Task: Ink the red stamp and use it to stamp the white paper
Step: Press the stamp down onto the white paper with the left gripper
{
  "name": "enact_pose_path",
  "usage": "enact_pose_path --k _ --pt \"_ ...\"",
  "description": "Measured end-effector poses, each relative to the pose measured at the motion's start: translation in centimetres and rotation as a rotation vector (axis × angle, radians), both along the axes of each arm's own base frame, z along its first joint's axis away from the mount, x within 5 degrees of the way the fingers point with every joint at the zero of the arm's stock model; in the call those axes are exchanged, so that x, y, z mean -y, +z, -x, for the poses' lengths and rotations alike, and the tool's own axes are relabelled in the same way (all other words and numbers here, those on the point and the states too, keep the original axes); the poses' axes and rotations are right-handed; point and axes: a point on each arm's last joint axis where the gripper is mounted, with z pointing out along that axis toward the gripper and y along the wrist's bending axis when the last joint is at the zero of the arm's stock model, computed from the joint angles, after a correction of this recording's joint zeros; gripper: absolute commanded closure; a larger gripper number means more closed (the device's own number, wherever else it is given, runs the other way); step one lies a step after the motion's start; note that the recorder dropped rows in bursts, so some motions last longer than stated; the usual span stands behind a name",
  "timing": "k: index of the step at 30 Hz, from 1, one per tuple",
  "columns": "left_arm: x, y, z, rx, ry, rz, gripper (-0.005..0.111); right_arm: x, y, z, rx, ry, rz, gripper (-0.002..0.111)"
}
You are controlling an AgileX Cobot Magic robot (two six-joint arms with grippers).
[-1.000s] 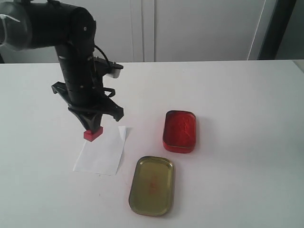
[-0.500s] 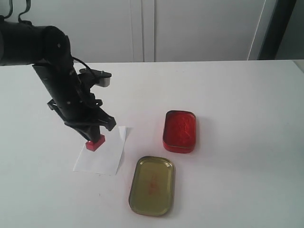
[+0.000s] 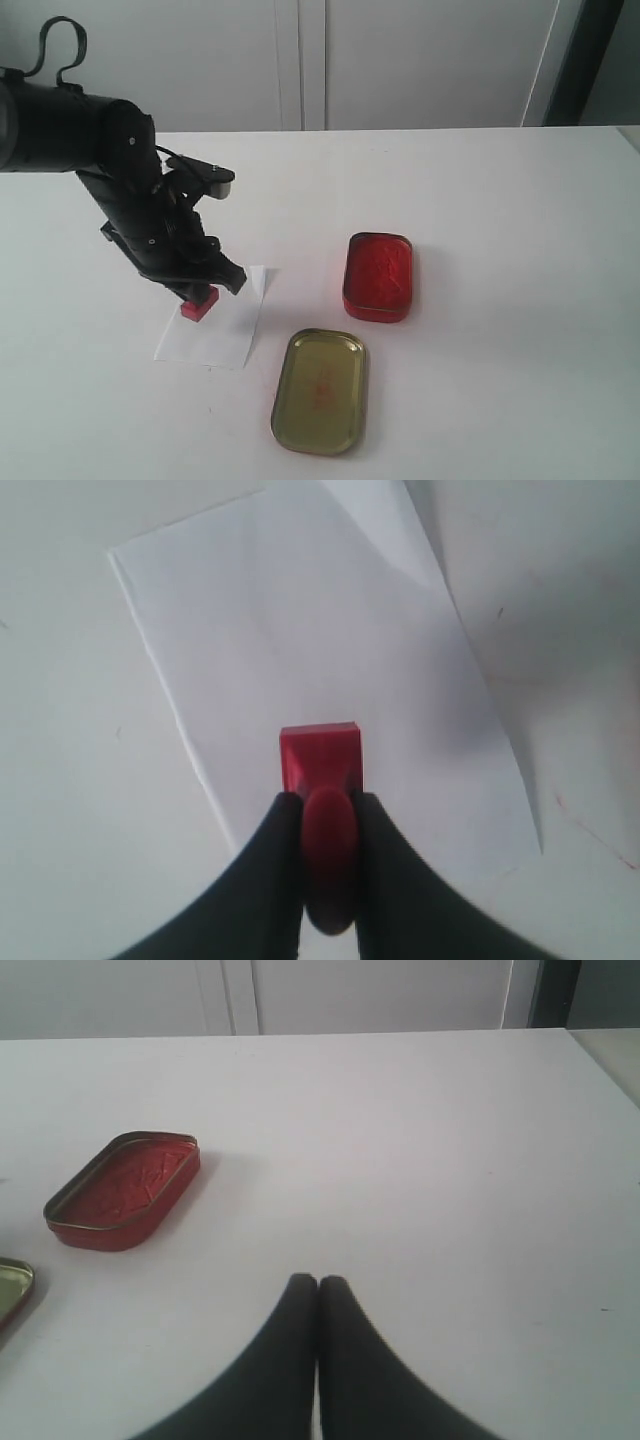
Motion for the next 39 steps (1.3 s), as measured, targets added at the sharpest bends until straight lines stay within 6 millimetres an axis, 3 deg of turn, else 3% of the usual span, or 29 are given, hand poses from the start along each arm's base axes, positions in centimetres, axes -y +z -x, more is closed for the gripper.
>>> enact_pose_path --k 18,26,39 --pt "1.2 0.1 -0.2 0.087 0.053 0.021 0.107 0.0 0.0 0.0 0.0 0.0 0.0 0.108" --pt "1.4 -1.6 -0.3 0.038 0.058 -0.003 0.107 0.0 0.0 0.0 0.0 0.0 0.0 0.108" --pt "1.4 -2.6 -0.2 0.064 0.064 0.023 0.107 0.0 0.0 0.0 -0.002 -0.005 -0.014 0.108"
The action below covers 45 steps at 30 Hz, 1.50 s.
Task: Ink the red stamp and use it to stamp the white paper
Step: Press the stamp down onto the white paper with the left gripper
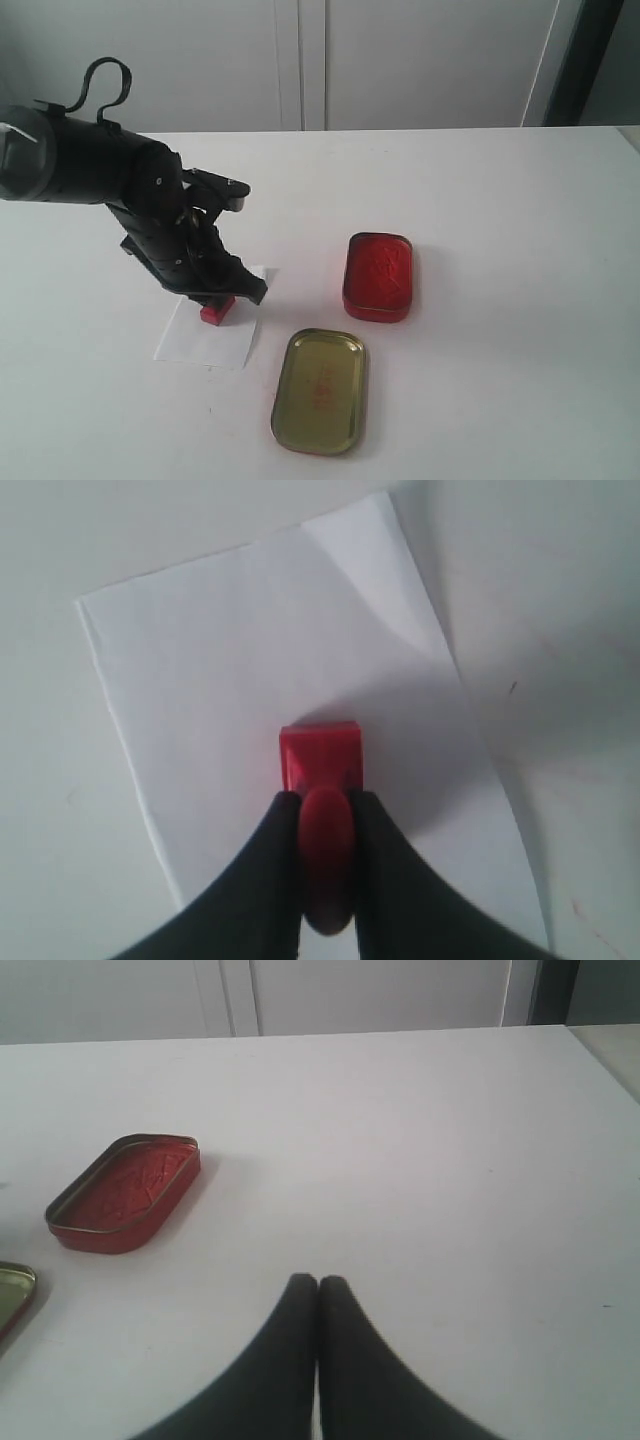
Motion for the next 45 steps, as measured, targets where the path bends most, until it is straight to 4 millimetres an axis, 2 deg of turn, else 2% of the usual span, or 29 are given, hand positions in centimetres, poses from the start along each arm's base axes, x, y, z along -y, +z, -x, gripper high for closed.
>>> enact_pose_path --k 15,45 --pt "-0.1 -1.5 0.2 0.024 0.005 0.021 0.107 0.0 0.0 0.0 0.0 -0.001 -0.002 0.108" --pt "0.0 -1.5 0.2 0.031 -0.084 -0.002 0.107 0.0 0.0 0.0 0.001 -0.001 0.005 0.108"
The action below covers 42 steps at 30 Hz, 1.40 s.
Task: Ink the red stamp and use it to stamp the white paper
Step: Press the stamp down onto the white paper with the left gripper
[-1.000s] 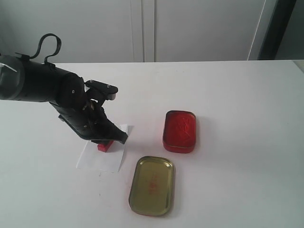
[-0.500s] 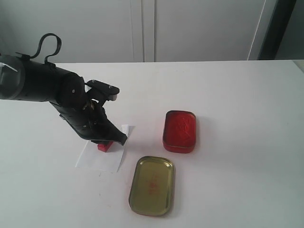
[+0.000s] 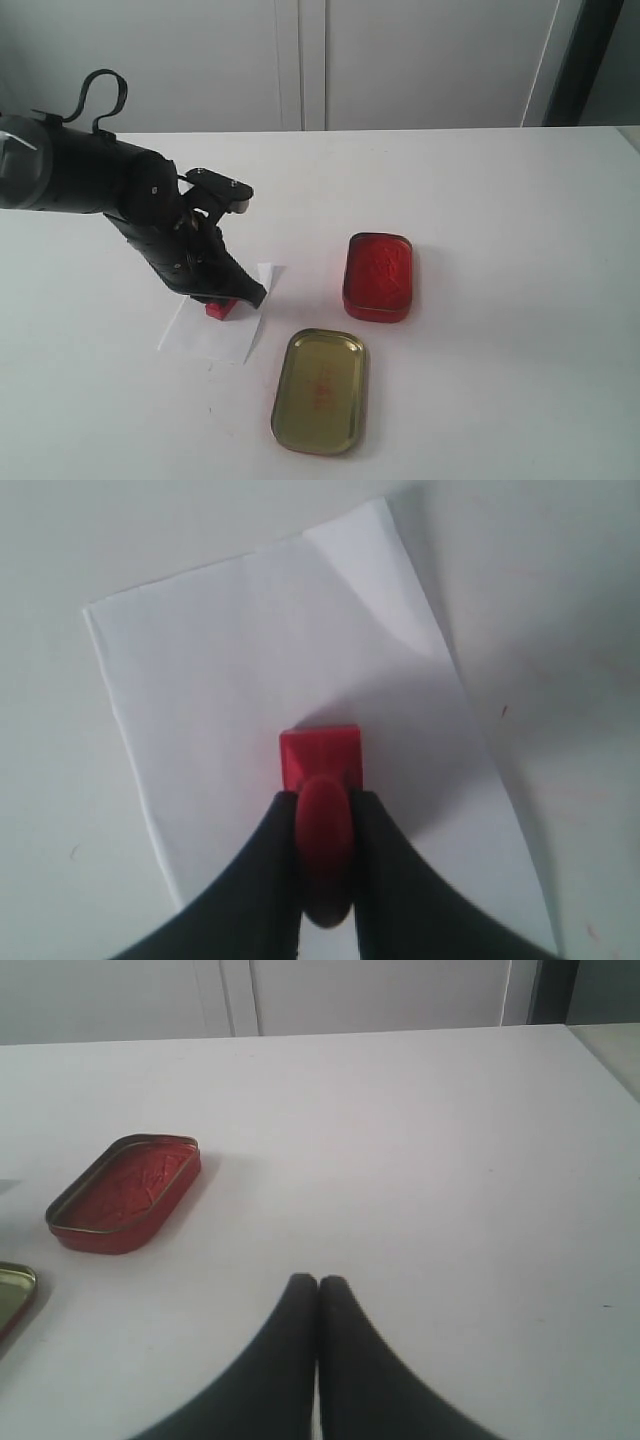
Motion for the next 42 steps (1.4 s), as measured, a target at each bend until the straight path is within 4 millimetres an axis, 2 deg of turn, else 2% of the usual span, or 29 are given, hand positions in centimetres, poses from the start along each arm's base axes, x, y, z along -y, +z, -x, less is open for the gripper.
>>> enact_pose_path --k 42 --pt "-0.08 0.01 -0.09 -0.012 0.014 0.009 0.107 0.0 0.0 0.0 0.0 0.0 0.0 0.108"
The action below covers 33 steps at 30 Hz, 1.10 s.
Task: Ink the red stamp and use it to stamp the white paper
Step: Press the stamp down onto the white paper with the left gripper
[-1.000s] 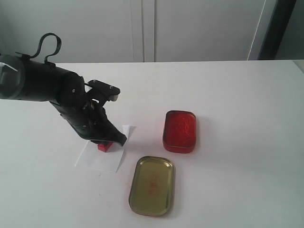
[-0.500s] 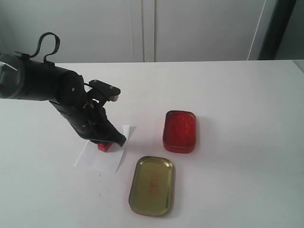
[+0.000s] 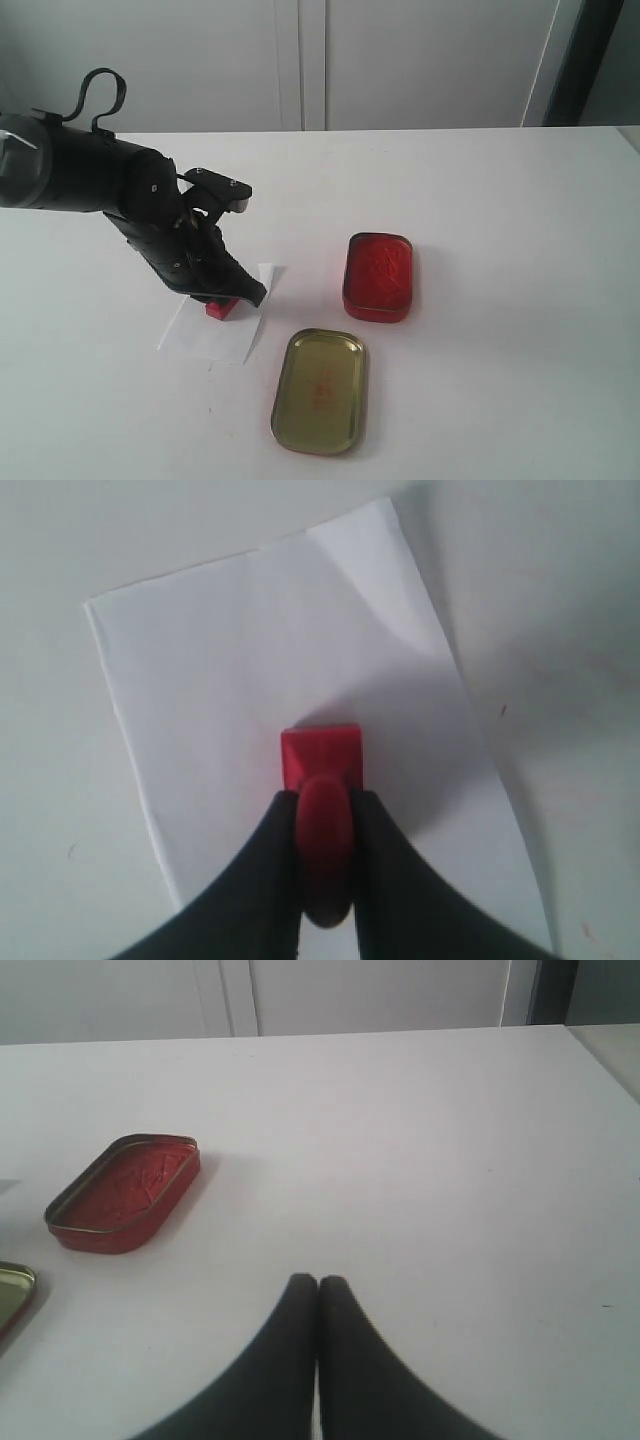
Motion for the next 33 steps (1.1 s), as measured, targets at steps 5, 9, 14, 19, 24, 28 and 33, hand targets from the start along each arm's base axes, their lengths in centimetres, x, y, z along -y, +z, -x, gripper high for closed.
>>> enact_pose_path --k 5,9,14,19,24,28,33 --pt "0.0 0.6 0.0 0.01 0.0 0.006 0.107 0.0 0.0 0.0 0.0 0.0 0.0 0.108" --pt "-0.1 0.9 0.2 0.003 -0.001 0.003 0.107 0.0 0.0 0.0 0.0 0.0 0.0 0.108" --pt "-0.3 1.3 0.6 -0.026 -0.002 -0.012 0.107 0.0 0.0 0.0 -0.001 0.001 -0.007 0.108" --pt "-0.5 2.0 1.0 -0.033 -0.005 -0.016 0.107 0.0 0.0 0.0 -0.001 0.001 -0.007 0.108" --pt "-0.6 2.8 1.1 -0.015 -0.005 -0.004 0.107 0.0 0.0 0.0 -0.001 0.001 -0.007 0.108" --pt "-0.6 3.3 1.2 0.001 -0.005 0.006 0.107 0.0 0.0 0.0 -0.001 0.001 -0.007 0.108" --pt "-0.6 4.3 1.2 0.032 -0.002 0.026 0.107 0.0 0.0 0.0 -0.001 0.001 -0.007 0.108"
